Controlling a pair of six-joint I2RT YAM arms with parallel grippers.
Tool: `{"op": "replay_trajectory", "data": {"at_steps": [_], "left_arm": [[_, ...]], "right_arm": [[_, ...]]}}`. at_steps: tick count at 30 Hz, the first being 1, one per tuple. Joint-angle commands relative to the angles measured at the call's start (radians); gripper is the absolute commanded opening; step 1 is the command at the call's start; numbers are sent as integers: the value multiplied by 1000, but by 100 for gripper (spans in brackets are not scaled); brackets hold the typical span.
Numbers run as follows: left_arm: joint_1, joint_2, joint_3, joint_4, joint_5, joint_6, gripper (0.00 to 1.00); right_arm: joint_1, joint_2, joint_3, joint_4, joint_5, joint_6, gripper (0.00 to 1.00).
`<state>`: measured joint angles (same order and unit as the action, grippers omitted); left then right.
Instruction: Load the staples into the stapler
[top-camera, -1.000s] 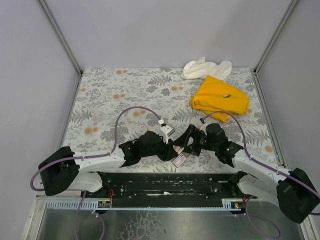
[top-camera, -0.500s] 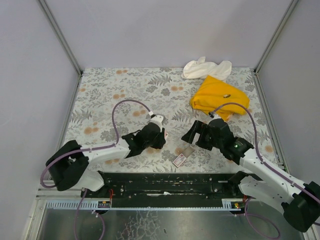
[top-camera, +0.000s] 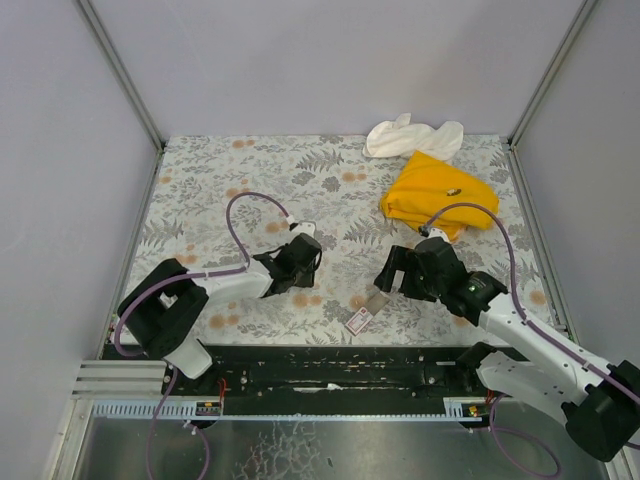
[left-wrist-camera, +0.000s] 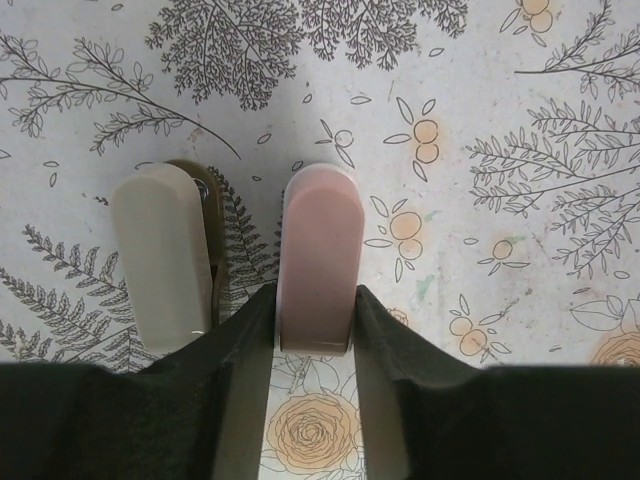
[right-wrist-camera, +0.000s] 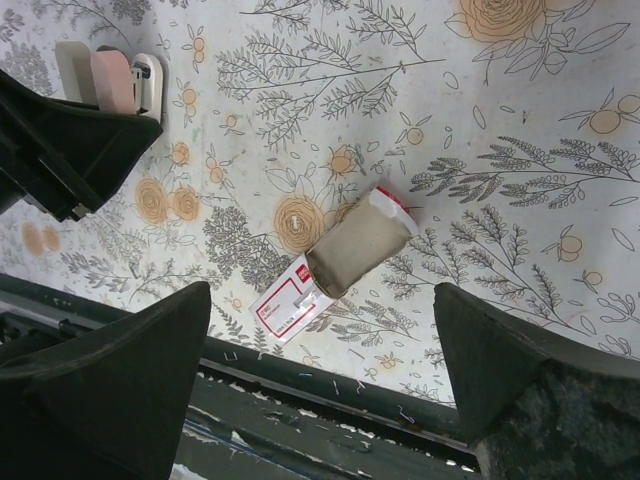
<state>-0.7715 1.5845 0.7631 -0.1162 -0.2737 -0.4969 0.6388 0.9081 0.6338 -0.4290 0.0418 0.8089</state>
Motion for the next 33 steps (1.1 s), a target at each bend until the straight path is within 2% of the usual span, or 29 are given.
{"op": "replay_trajectory", "data": {"at_steps": [1, 7, 9, 12, 16, 21, 24, 26, 30, 33], "left_arm": [[5, -3, 26, -3, -12, 11, 42], [7, -55, 2, 52, 74, 53, 78], [10, -69, 19, 65, 113, 76, 84], [49, -70, 61, 88, 182, 107, 88], [224, -77, 82, 151, 289, 92, 89], [540, -169, -17, 322, 365, -16, 91], [703, -259, -132, 417, 283, -68, 92], [761, -339, -238, 473, 168, -58, 94], [771, -450, -386, 583, -65, 47, 97], [771, -453, -417, 658, -92, 130, 98]], "right_arm": [[4, 19, 12, 29, 32, -47, 99], [3, 87, 50, 68, 18, -146, 99], [1, 133, 89, 81, 8, -184, 99], [-36, 189, 137, 114, -29, -248, 99], [-276, 217, 132, 223, -230, -280, 99], [-551, 201, 126, 259, -222, -388, 99], [-653, 90, 13, 405, -166, -415, 99], [-660, 3, -86, 515, -47, -436, 99], [-659, -69, -267, 705, 125, -457, 99], [-660, -39, -403, 893, 175, -498, 100]]}}
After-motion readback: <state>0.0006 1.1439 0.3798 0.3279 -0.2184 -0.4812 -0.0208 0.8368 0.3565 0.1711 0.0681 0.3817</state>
